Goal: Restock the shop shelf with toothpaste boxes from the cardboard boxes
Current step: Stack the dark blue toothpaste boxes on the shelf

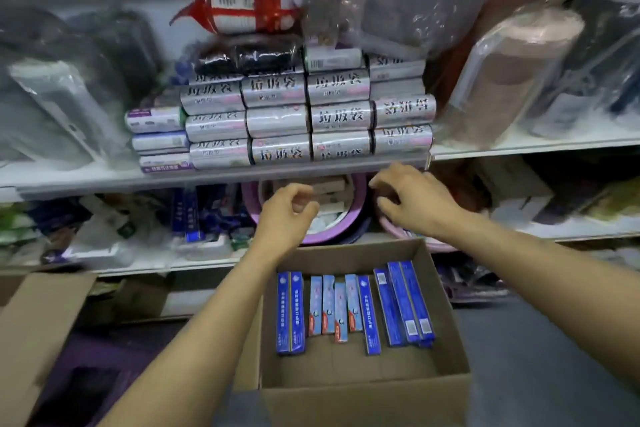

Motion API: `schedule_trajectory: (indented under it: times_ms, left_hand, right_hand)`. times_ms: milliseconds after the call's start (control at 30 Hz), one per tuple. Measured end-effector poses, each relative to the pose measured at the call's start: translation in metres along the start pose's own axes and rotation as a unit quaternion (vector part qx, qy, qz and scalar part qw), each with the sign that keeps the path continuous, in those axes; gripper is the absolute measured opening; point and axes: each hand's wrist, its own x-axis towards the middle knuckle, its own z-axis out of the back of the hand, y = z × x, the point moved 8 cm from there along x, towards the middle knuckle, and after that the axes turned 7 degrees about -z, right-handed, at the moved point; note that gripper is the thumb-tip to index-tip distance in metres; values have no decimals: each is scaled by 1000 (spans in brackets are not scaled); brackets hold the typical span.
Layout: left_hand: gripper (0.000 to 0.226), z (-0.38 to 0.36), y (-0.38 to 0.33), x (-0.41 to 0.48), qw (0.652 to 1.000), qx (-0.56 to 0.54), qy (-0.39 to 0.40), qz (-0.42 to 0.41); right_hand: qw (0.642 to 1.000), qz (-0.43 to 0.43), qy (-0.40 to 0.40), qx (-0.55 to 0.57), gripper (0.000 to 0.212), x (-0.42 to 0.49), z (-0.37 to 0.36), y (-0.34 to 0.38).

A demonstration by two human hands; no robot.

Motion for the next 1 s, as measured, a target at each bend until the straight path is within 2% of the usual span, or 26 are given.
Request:
schedule_trajectory:
  times_ms: [133, 233, 367, 467, 533, 567, 600, 667, 733, 867, 1000]
  left_hand:
    - [23, -49, 77, -23, 991, -34, 30, 123]
    - [18, -87, 138, -40, 978, -10, 63, 198]
    - [34, -133, 209, -58, 957, 22, 99, 270]
    - [42, -158, 255, -67, 945, 52, 124, 298]
    - [39, -172, 280, -71, 937, 88, 142, 306]
    - [39, -180, 290, -73, 932, 108, 155, 310]
    - [40, -187, 301, -74, 928, 123, 162, 312]
    - [49, -198, 313, -74, 925, 151, 163, 309]
    - [60, -207, 320, -71, 923, 194, 151, 295]
    - [76, -215, 324, -72, 902, 301, 130, 281]
    - [82, -220, 329, -77, 881, 366, 117, 275]
  right_hand:
    - [991, -88, 84, 46, 31, -17, -80, -42]
    - [971, -165, 162, 64, 29, -33, -150, -78]
    - [931, -264, 238, 85, 28, -62, -237, -121]
    - [912, -298, 272, 77, 11, -78, -292, -145]
    - [903, -309, 290, 71, 20, -84, -321, -157]
    - [902, -310, 295, 48, 10, -86, -330, -160]
    - [902, -313, 295, 27, 10, -87, -338, -164]
    - [897, -336, 286, -3, 37, -90, -354, -173]
    - [896, -359, 259, -34, 47, -90, -361, -178]
    - [904, -357, 204, -116, 46, -87, -370, -181]
    - [895, -394, 170, -117, 48, -86, -376, -186]
